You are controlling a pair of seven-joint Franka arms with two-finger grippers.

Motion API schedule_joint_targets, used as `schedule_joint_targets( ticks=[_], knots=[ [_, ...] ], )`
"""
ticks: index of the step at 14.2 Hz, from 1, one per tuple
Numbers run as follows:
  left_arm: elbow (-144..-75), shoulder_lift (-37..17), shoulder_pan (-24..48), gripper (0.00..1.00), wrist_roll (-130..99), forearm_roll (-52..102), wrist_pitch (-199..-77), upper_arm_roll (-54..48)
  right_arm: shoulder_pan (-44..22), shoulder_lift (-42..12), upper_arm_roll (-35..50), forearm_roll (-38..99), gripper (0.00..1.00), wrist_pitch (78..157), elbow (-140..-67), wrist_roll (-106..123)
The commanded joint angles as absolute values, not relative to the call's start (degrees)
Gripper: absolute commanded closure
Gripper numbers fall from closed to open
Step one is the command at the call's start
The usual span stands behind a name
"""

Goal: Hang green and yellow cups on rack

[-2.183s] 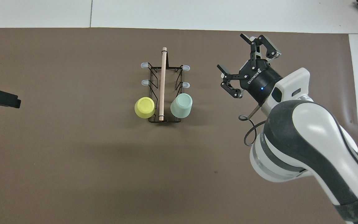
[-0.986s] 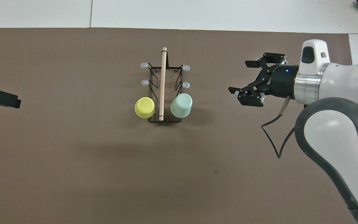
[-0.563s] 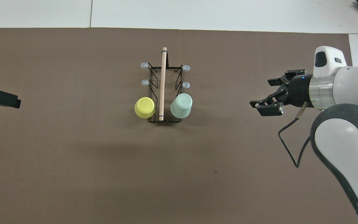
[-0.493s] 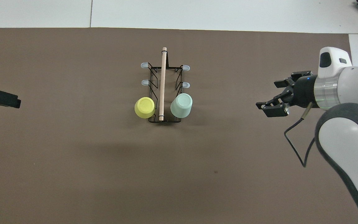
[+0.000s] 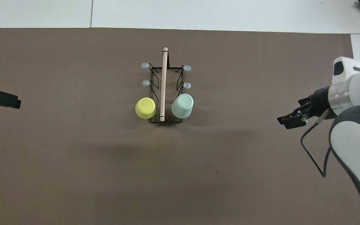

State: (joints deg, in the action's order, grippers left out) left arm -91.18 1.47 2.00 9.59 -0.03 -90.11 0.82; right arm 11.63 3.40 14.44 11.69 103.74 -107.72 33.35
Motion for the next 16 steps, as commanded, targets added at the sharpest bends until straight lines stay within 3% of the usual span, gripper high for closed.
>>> schedule_joint_targets(
  ticks=[1,6,16],
  knots=[
    [-92.81,2.99,2.29,0.0,8.88,-1.14,-89.82,0.97,12.3,5.18,14.77,9.06,0.0,100.81,-106.09,25.43],
    [-92.81,2.99,2.29,0.0,8.88,-1.14,-89.82,0.97,13.53,4.66,14.5,-1.57,0.0,96.09,-100.11,21.53],
    [-92.81,2.99,2.29,0.0,8.88,-1.14,-89.82,0.97,14.06,6.68,5.98,4.82,0.0,81.93,-95.37,20.92]
  ],
)
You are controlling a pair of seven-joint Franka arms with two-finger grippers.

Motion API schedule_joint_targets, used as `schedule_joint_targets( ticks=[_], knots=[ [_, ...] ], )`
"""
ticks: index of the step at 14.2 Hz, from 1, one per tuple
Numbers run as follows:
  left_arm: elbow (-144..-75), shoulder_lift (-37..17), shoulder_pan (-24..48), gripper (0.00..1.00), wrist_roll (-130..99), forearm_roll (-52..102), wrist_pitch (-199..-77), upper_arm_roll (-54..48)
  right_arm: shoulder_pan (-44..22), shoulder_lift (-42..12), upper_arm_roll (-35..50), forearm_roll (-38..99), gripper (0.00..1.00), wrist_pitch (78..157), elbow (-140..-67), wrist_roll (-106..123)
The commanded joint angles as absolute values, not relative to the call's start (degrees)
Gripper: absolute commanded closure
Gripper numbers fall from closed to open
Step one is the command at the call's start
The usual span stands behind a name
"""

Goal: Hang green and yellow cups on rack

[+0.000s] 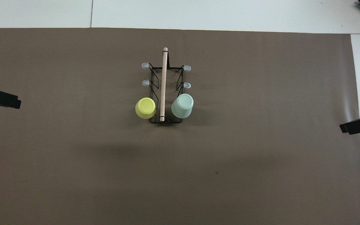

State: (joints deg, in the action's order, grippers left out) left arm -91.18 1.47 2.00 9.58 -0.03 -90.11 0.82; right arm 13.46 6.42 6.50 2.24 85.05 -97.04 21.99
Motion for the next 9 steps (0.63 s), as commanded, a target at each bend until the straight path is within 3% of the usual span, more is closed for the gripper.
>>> schedule_joint_targets(
  ticks=[1,6,9],
  knots=[
    [-92.81,2.99,2.29,0.0,8.88,-1.14,-89.82,0.97,14.15,6.33,5.89,5.36,0.0,80.44,-94.06,20.83],
    [-92.81,2.99,2.29,0.0,8.88,-1.14,-89.82,0.97,12.49,6.33,3.97,5.45,0.0,78.05,-93.61,19.95],
    [-92.81,2.99,2.29,0.0,8.88,-1.14,-89.82,0.97,-0.31,6.15,-7.96,5.45,0.0,79.45,-93.6,16.98]
  ],
)
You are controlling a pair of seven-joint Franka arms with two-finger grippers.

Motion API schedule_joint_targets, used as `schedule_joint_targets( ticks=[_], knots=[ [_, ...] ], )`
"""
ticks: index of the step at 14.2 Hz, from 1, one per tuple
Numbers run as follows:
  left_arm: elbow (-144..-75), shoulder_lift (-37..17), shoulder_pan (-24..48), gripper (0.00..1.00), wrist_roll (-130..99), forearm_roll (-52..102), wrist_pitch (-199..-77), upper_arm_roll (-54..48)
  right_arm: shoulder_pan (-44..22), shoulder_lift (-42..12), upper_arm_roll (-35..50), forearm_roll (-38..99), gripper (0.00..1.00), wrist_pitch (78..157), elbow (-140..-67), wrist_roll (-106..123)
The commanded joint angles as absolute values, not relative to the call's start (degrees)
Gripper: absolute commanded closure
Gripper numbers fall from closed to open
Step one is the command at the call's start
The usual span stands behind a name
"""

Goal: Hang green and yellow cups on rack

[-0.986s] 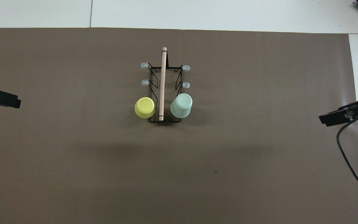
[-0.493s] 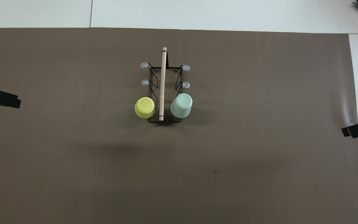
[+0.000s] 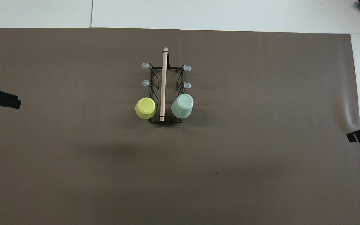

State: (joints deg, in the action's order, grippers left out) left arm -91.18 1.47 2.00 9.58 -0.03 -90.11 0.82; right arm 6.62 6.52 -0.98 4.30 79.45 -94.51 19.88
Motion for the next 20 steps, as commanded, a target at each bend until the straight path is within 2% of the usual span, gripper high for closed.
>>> schedule_joint_targets(
  ticks=[1,8,11,15,17,20],
  knots=[
    [-92.81,2.99,2.29,0.0,8.88,-1.14,-89.82,0.97,-1.4,6.15,-8.78,5.36,0.0,80.06,-93.86,16.27],
    [-92.81,2.99,2.29,0.0,8.88,-1.14,-89.82,0.97,-2.29,5.98,-8.61,5.1,0.0,82.0,-95.8,14.33],
    [-92.81,2.99,2.29,0.0,8.88,-1.14,-89.82,0.97,-2.11,4.93,-8.26,4.84,0.0,81.65,-94.57,14.33],
    [-92.81,2.99,2.29,0.0,8.88,-1.14,-89.82,0.97,-1.5,1.94,-8.17,4.57,0.0,78.67,-88.08,14.41],
    [-92.81,2.99,2.29,0.0,8.88,-1.14,-89.82,0.97,-0.1,1.93,-7.21,4.92,0.0,77.96,-87.1,14.41],
    [-92.81,2.99,2.29,0.0,8.88,-1.14,-89.82,0.97,1.4,1.93,-5.19,2.12,0.0,82.59,-87.45,15.55]
  ],
)
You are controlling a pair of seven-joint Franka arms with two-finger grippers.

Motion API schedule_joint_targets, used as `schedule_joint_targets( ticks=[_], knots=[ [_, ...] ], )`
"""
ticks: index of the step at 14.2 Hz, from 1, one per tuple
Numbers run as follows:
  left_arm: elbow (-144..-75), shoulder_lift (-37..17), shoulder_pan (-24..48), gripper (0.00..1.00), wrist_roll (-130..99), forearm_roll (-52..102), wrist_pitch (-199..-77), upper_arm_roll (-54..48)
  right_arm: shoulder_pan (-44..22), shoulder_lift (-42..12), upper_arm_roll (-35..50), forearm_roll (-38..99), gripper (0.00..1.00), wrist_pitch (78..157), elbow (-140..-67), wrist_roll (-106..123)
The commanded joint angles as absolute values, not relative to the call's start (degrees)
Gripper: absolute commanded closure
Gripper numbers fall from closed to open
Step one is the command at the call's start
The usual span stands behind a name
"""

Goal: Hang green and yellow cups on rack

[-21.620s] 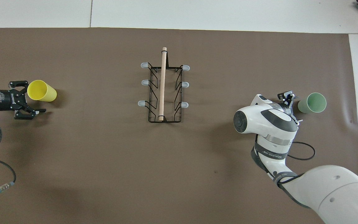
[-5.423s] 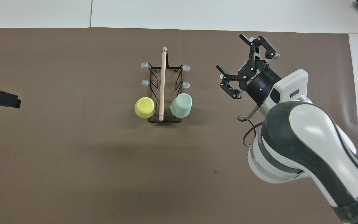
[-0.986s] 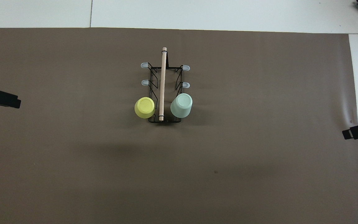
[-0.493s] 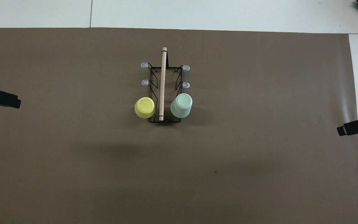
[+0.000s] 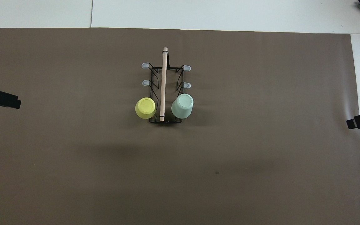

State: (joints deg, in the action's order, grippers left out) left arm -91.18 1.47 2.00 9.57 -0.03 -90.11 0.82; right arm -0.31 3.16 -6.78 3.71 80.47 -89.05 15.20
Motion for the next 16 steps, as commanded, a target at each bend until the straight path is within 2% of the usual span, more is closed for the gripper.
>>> schedule_joint_targets(
  ticks=[1,3,7,16],
  knots=[
    [-92.81,2.99,2.29,0.0,8.88,-1.14,-89.82,0.97,1.58,1.93,-5.1,1.76,0.0,85.4,-88.15,17.47],
    [-92.81,2.99,2.29,0.0,8.88,-1.14,-89.82,0.97,1.49,2.63,-5.01,1.76,0.0,87.53,-90.95,18.19],
    [-92.81,2.99,2.29,0.0,8.88,-1.14,-89.82,0.97,1.67,2.37,-4.66,1.76,0.0,89.91,-91.93,18.28],
    [-92.81,2.99,2.29,0.0,8.88,-1.14,-89.82,0.97,1.67,2.29,-4.39,1.58,0.0,87.19,-90.97,15.82]
  ],
)
